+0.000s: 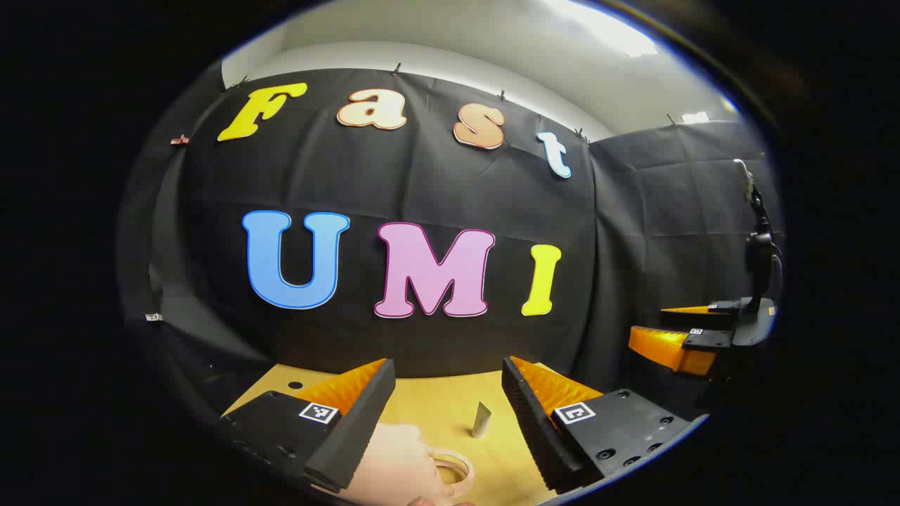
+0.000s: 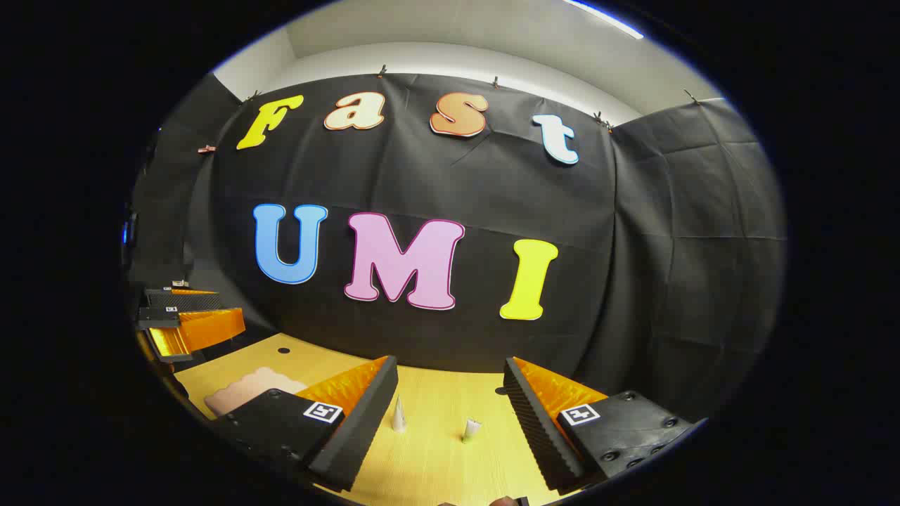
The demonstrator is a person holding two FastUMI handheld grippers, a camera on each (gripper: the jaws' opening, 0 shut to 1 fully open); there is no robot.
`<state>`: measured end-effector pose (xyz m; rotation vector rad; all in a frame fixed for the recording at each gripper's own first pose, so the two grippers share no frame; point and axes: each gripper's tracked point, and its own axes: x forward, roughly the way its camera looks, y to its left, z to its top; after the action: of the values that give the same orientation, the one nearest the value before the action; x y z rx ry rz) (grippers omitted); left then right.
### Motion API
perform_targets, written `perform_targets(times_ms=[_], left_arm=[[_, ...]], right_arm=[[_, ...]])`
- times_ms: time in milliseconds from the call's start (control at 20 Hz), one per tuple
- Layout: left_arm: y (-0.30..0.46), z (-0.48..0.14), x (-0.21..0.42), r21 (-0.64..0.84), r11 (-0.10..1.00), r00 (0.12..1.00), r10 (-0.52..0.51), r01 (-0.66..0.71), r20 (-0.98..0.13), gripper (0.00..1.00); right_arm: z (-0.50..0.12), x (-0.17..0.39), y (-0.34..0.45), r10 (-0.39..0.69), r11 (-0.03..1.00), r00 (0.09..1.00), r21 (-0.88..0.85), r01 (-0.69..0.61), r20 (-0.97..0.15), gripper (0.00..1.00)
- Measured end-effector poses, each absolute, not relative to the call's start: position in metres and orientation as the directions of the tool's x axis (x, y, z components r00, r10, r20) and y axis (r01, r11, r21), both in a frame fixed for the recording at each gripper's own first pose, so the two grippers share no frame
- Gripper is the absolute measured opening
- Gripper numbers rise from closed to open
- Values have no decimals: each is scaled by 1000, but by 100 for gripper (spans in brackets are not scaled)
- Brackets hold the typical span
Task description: First open the suitcase, pack the skin care products into it, and then close the suitcase.
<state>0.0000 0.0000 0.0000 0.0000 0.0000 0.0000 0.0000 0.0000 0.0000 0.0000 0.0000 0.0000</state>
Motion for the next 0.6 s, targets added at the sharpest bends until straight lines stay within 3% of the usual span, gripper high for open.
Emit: perform_targets(times_ms=[600], left_arm=[[17, 7, -10, 30, 998, 999, 53, -53, 6, 95]], right_arm=[[0, 7, 17, 26, 1000, 1000, 4, -26, 11, 96]])
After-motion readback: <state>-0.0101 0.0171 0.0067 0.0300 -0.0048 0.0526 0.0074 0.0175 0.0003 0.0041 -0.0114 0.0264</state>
